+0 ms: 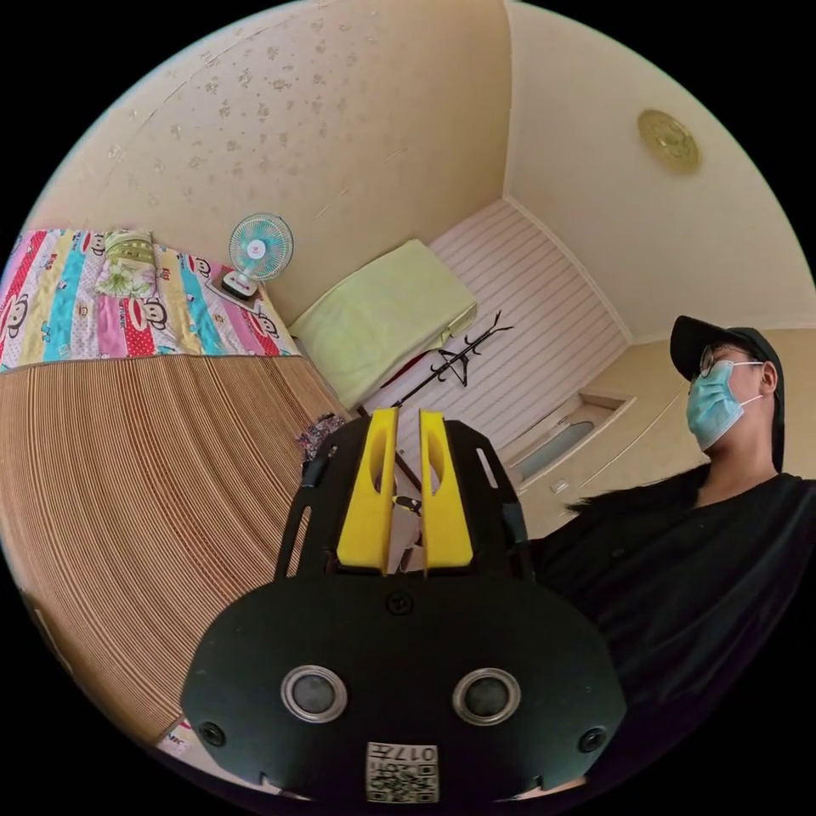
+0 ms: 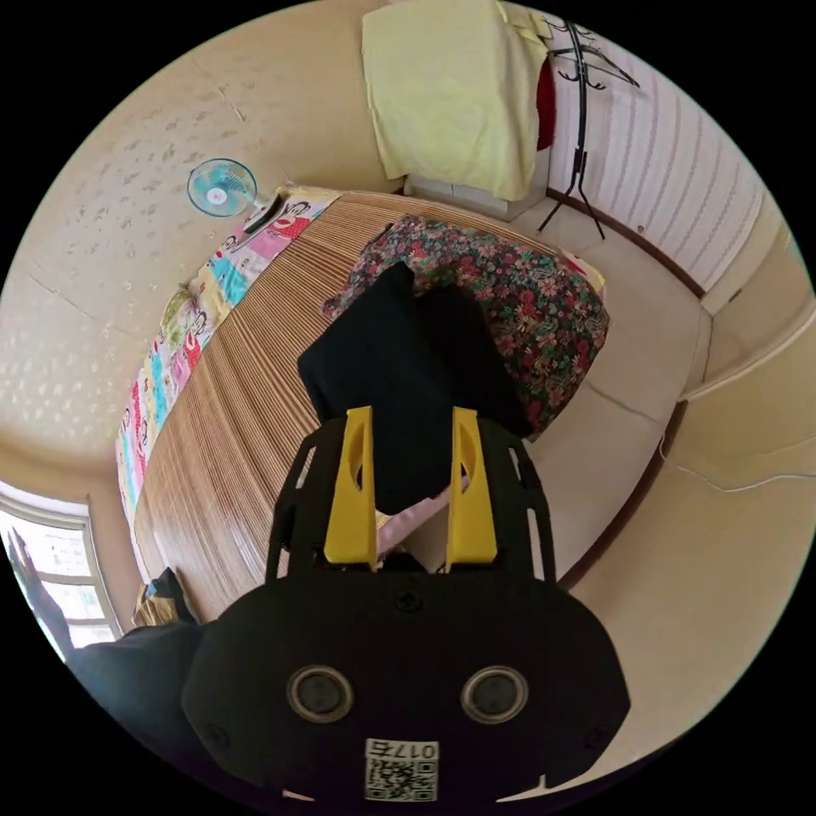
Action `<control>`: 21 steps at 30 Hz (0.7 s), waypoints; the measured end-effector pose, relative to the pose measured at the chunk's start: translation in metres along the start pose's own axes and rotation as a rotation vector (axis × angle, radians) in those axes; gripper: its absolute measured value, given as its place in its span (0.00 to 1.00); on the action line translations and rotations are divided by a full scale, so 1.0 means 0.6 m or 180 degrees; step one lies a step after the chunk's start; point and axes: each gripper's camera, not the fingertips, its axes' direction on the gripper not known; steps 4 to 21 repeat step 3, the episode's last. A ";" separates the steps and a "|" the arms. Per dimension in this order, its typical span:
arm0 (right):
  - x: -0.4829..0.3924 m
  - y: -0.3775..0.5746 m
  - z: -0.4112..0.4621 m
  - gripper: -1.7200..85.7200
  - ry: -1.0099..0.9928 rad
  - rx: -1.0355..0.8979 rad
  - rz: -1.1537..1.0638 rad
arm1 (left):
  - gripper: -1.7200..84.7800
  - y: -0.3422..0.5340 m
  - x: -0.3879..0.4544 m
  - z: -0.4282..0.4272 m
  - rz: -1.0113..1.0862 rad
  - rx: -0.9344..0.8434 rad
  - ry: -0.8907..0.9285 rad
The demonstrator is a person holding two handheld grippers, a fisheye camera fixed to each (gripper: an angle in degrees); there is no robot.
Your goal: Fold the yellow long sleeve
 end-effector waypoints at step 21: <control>0.040 -0.078 0.094 0.15 -0.0262 -0.0361 0.0095 | 0.09 0.024 -0.032 0.018 -0.0218 0.0076 -0.0129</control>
